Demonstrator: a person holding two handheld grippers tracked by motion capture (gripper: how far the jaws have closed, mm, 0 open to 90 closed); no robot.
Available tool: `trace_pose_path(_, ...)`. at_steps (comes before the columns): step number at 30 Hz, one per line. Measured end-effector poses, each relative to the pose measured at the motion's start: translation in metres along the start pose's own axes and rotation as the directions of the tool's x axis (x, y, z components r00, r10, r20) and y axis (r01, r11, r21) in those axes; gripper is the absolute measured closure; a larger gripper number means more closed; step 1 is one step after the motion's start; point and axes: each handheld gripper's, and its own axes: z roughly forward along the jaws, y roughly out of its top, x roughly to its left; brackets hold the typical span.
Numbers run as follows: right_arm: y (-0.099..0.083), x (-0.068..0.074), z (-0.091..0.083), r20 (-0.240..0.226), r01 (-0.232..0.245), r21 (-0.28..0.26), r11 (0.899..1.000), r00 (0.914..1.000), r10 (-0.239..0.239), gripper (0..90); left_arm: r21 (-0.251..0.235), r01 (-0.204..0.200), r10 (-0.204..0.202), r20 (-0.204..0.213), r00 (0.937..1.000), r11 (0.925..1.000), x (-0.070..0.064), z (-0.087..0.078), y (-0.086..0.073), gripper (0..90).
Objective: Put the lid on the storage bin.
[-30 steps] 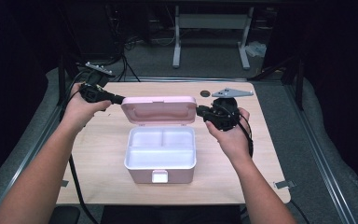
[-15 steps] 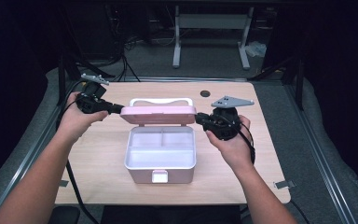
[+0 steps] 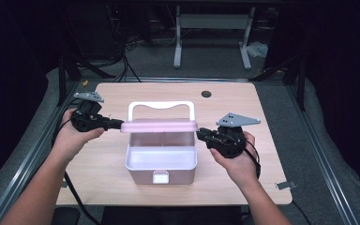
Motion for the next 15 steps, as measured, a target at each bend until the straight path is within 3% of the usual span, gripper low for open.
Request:
trace_pose_path(8, -0.019, 0.006, -0.008, -0.009, -0.006, 0.006, 1.000, 0.9999, 0.006, 78.9, 0.015, -0.013, 0.013, -0.006, 0.9999, 0.9998, -0.007, 0.003, -0.014, 89.9)
trace_pose_path(11, -0.021, 0.007, -0.013, -0.016, -0.004, -0.002, 1.000, 0.9999, 0.004, 78.9, 0.014, -0.007, 0.007, 0.021, 0.9998, 0.9999, -0.006, 0.004, -0.016, 89.4)
trace_pose_path(15, -0.020, 0.007, -0.024, -0.007, -0.007, -0.015, 1.000, 0.9999, 0.007, 78.8, 0.018, -0.013, 0.013, 0.019, 0.9997, 0.9998, -0.007, 0.006, -0.018, 88.3)
